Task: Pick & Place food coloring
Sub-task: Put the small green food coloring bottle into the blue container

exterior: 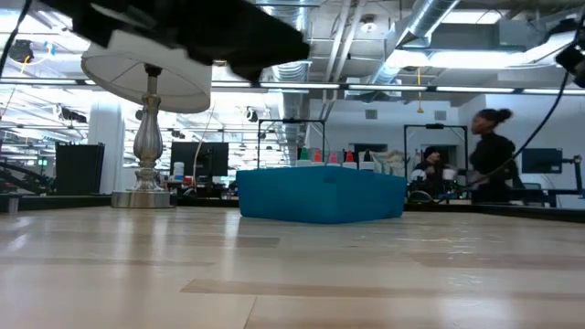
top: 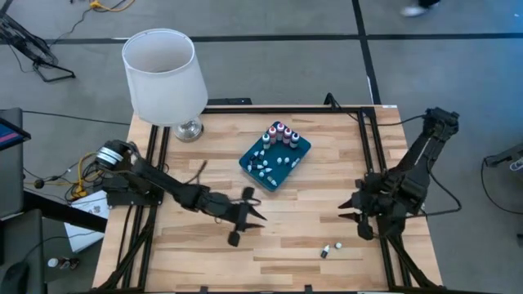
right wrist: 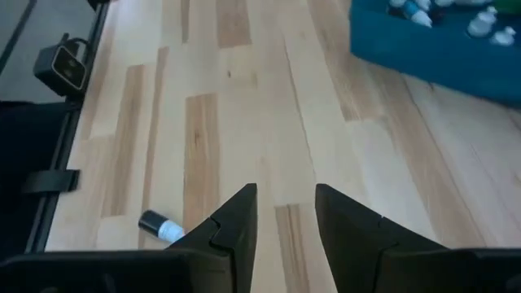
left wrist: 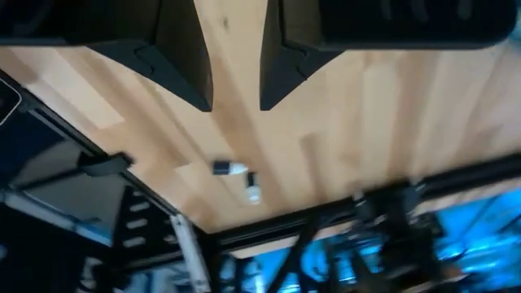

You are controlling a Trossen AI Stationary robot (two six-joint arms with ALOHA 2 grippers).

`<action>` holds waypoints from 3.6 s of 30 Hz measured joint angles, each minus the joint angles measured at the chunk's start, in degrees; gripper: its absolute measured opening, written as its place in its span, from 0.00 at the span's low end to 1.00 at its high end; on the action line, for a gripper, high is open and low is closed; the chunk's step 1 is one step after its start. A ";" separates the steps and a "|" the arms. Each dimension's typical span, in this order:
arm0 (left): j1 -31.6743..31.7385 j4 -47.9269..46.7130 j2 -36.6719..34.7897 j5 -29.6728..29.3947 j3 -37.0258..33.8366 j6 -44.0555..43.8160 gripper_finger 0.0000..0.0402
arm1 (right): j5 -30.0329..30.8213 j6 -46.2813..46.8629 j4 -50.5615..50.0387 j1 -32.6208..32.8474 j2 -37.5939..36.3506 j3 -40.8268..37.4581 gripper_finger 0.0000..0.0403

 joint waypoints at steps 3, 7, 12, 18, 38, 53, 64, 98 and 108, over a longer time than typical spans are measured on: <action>0.36 -2.53 4.93 3.76 6.56 3.62 0.24 | 1.54 5.64 -0.91 3.34 0.16 0.00 0.28; 1.74 -7.51 10.35 7.62 14.05 5.93 0.24 | 2.50 10.97 0.24 7.24 2.94 0.00 0.27; 3.90 -11.24 15.85 13.90 20.94 7.39 0.24 | 2.40 18.35 2.27 11.67 9.96 0.00 0.27; 5.55 -15.24 17.23 18.23 22.90 6.98 0.24 | 2.31 26.27 7.74 16.01 19.04 -0.02 0.27; 7.52 -19.40 17.23 17.53 22.90 5.48 0.24 | 2.32 26.33 19.54 16.58 33.07 -0.02 0.27; 7.50 -20.99 17.23 16.77 22.86 4.49 0.24 | 1.98 20.31 24.10 13.00 36.09 -0.02 0.26; 7.50 -23.79 17.23 16.71 22.86 3.98 0.24 | -1.65 18.76 24.22 11.17 36.02 0.02 0.14; 6.71 -14.12 -7.62 -1.89 -6.74 -2.85 0.24 | -0.85 -25.61 22.32 -15.56 16.57 0.00 0.13; 7.13 -3.09 -12.77 -10.17 -17.97 -2.85 0.24 | -9.82 -41.22 26.13 -31.52 13.14 0.00 0.13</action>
